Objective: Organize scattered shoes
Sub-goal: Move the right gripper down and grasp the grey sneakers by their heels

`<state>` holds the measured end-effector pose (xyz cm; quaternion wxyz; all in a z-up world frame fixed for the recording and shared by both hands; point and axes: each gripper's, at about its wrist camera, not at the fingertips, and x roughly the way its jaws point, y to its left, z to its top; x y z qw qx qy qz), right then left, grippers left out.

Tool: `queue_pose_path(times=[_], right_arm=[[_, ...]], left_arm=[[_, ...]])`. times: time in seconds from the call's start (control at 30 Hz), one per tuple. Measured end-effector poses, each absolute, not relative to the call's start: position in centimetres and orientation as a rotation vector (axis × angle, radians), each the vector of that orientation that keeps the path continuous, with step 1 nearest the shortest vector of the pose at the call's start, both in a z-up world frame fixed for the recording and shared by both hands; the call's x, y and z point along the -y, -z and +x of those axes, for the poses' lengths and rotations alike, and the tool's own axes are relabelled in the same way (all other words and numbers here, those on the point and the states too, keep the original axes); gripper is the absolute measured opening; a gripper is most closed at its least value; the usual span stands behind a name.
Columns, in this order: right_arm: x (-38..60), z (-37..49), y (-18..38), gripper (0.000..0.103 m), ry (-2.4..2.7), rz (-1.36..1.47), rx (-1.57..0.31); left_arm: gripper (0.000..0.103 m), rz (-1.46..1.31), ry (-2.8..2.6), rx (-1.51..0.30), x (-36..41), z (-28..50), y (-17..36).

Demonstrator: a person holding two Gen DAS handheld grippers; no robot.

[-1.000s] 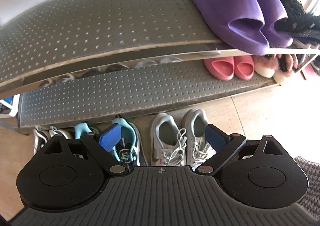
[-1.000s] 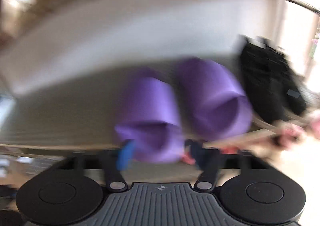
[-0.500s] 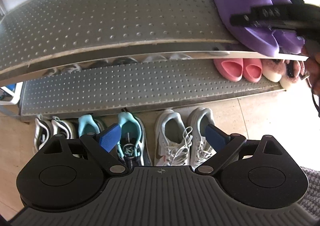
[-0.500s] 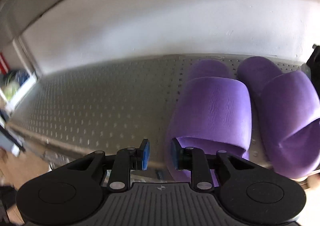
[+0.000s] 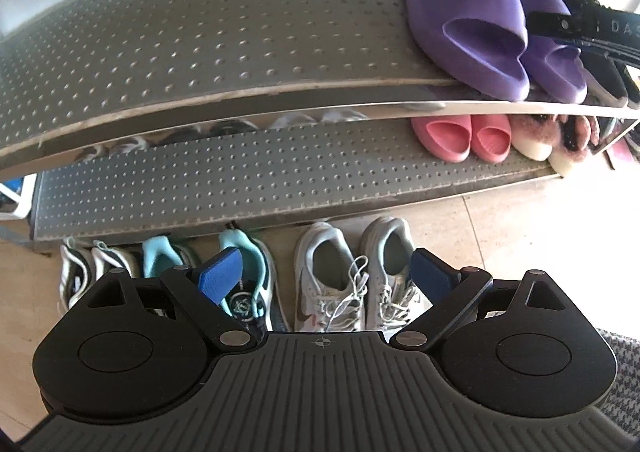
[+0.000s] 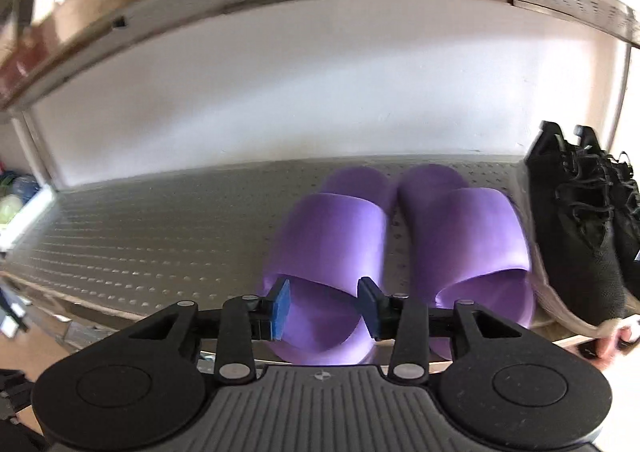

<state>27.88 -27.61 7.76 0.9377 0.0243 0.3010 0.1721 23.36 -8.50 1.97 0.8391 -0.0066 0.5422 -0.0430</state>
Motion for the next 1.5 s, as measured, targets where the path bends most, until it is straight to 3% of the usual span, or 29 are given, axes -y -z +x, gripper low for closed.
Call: queue_pose_path(times=[0.23,0.37,0.4,0.47,0.5,0.53,0.63,0.67,0.73,0.8,0.9,1.0,1.27,1.5], right_arm=[[22.2,30.5,-5.4,0.039,-0.517,0.115,-0.748],[19.9,31.8,-3.6,0.036,-0.417,0.001,-0.872],[20.1,31.9,-3.4,0.026,-0.379,-0.027,-0.881],[20.9,32.0,-3.3,0.023,-0.301,-0.074,-0.878],[21.3,32.1,-3.3,0.007,-0.276,-0.090,-0.874],[22.1,32.3,-3.3,0.000,-0.258,-0.085,-0.876],[23.8,32.6,-3.1,0.000,-0.259,0.000,-0.894],[24.0,32.5,-3.1,0.003,-0.267,0.010,-0.894],[24.2,32.1,-3.3,0.027,-0.291,0.008,-0.890],[23.9,31.3,-3.9,0.040,-0.311,0.011,-0.870],[23.4,29.4,-5.4,0.046,-0.392,0.019,-0.842],[22.7,27.1,-5.3,0.065,-0.473,-0.014,-0.872],[19.6,26.7,5.3,0.065,-0.314,-0.091,-1.262],[17.6,28.6,12.8,0.068,-0.198,0.038,-1.304]], left_arm=[[0.095,-0.052,-0.025,-1.109,6.7,24.2,-2.1],[0.095,-0.098,-0.077,-1.145,5.0,24.9,-1.4],[0.095,-0.112,-0.075,-1.155,4.7,24.9,-1.3],[0.095,-0.134,-0.064,-1.169,4.4,24.9,-1.1],[0.095,-0.141,-0.055,-1.173,4.4,24.8,-1.1],[0.095,-0.139,-0.050,-1.172,4.5,24.7,-1.2],[0.095,-0.132,-0.038,-1.172,4.6,24.5,-1.2],[0.095,-0.129,-0.038,-1.172,4.6,24.4,-1.2],[0.095,-0.122,-0.040,-1.171,4.5,24.2,-1.2],[0.095,-0.113,-0.045,-1.169,4.3,24.1,-1.3],[0.095,-0.111,-0.058,-1.169,3.9,24.0,-1.4],[0.095,-0.116,-0.054,-1.166,3.4,23.7,-1.7],[0.095,-0.132,-0.037,-1.169,2.0,23.0,-2.4],[0.095,-0.085,-0.020,-1.222,0.7,22.4,-1.3]])
